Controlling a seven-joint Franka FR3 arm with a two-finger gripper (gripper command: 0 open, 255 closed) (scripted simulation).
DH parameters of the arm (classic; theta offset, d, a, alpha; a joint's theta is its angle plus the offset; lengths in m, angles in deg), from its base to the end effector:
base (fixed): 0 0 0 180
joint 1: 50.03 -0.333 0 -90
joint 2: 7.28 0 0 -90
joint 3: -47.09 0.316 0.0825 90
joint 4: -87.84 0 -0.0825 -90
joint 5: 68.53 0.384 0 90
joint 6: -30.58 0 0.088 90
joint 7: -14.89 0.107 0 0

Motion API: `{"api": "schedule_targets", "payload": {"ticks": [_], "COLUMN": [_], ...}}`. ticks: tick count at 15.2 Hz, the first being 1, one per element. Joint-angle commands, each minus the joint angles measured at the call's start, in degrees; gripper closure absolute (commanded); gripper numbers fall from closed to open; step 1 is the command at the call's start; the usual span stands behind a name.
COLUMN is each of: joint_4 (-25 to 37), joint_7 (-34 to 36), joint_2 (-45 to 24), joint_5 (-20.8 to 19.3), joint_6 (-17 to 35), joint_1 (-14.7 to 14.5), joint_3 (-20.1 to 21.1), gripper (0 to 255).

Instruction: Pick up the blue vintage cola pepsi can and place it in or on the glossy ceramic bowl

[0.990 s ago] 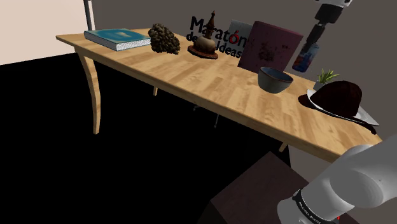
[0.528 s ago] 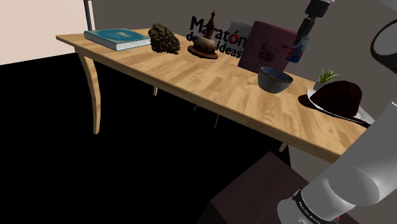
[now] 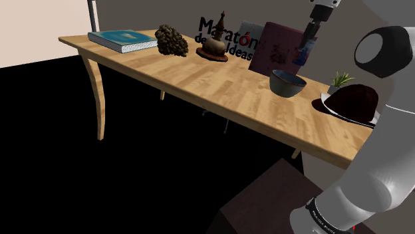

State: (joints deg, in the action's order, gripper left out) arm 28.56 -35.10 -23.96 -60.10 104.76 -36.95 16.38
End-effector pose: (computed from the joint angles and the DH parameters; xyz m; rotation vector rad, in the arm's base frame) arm 0.4844 -0.3490 0.6936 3.1231 0.2630 -0.0012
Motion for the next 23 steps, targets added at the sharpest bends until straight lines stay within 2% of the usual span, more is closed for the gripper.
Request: {"api": "schedule_targets", "payload": {"ticks": [1,13,21,22,23], "joint_4": [-4.5,-21.1,-21.1,-21.2,-21.1], "joint_7": [0.4,1.7,1.7,1.7,1.7], "joint_2": [1.9,7.5,7.5,7.5,7.5], "joint_5": [-1.1,-4.2,-4.2,-4.2,-4.2], "joint_6": [2.8,14.5,14.5,14.5,14.5], "joint_1": [-1.2,-4.1,-4.1,-4.1,-4.1], "joint_3": [0.1,0.6,0.6,0.6,0.6], "gripper": [255,255,255,0,0]}}
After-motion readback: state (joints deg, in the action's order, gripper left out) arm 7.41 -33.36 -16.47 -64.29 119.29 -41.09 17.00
